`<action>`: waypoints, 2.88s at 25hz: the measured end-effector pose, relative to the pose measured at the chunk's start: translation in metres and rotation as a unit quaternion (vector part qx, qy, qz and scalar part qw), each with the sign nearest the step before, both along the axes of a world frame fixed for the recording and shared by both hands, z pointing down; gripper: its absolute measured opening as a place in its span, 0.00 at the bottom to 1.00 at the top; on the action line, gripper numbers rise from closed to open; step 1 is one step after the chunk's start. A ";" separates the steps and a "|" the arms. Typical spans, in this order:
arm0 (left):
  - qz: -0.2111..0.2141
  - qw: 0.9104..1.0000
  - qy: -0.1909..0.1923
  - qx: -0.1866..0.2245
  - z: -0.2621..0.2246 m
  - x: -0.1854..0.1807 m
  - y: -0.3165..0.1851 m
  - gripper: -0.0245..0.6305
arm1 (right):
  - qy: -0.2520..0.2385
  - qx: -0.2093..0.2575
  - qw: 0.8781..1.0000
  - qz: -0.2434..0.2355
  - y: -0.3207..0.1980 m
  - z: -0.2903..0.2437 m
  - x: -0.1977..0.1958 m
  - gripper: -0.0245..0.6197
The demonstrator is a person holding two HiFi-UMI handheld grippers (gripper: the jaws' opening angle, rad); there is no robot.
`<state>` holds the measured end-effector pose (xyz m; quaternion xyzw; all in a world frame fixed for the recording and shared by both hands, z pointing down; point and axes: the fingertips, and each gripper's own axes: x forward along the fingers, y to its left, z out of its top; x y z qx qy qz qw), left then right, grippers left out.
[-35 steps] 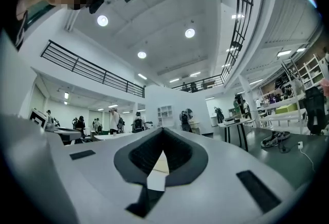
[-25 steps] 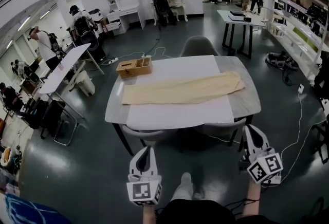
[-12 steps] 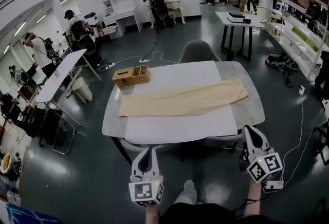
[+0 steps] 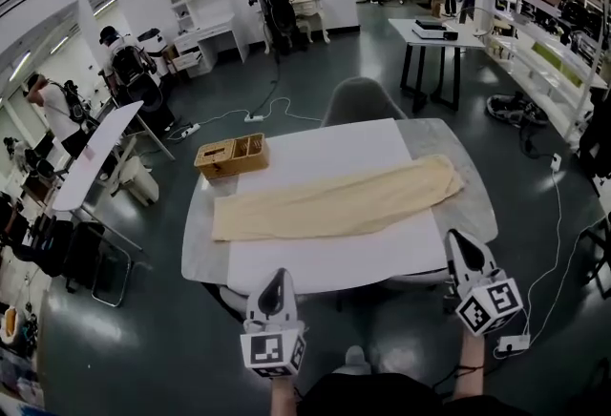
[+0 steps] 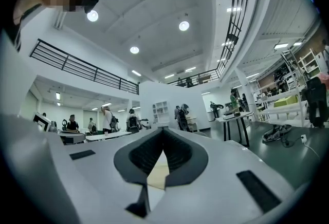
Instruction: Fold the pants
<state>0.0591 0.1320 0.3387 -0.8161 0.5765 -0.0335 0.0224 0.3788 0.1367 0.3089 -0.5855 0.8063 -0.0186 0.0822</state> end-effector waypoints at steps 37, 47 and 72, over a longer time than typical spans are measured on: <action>0.113 0.981 0.022 -0.153 0.103 0.138 -0.233 0.05 | -0.061 -0.143 0.986 0.060 -0.208 0.108 0.106 0.06; 0.146 0.966 0.011 -0.211 0.137 0.197 -0.275 0.05 | -0.045 -0.182 0.980 0.068 -0.253 0.131 0.149 0.06; 0.223 0.923 -0.003 -0.313 0.215 0.270 -0.347 0.05 | -0.043 -0.362 0.927 0.089 -0.367 0.253 0.241 0.09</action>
